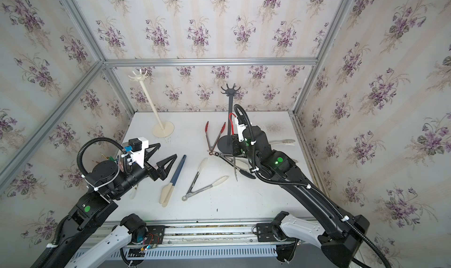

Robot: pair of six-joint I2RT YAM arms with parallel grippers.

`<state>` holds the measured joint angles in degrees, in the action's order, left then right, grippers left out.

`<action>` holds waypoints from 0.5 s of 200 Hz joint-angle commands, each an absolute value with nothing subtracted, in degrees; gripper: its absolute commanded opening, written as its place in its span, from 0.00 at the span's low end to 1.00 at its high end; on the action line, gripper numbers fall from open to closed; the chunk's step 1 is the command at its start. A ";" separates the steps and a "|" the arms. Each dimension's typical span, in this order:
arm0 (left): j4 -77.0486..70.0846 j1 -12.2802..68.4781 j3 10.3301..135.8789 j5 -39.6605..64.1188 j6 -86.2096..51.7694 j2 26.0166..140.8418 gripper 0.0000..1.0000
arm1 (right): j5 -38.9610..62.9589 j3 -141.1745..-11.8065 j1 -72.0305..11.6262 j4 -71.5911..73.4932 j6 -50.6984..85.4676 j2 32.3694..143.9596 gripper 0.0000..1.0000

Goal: Hang food tongs on kitchen utensil racks
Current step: Hang the food tongs on the rack.

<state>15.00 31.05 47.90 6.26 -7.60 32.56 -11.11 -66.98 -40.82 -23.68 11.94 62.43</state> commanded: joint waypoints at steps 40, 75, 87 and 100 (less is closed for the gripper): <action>13.36 31.07 47.99 5.89 -7.58 32.60 0.99 | -13.81 -67.82 -40.07 -16.91 10.02 61.17 0.00; 13.27 31.08 48.07 5.94 -7.57 32.86 0.99 | -14.39 -69.72 -39.82 -15.65 9.36 62.57 0.00; 13.18 31.03 48.07 5.98 -7.73 33.05 0.99 | -14.34 -70.17 -39.56 -15.08 9.27 62.99 0.00; 13.17 31.03 48.07 5.97 -7.89 33.13 0.99 | -13.77 -70.88 -39.07 -14.85 9.04 63.65 0.00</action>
<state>14.98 31.05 47.90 6.11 -7.62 32.95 -13.39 -69.69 -39.62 -18.61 10.09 62.83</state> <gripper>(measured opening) 0.993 0.049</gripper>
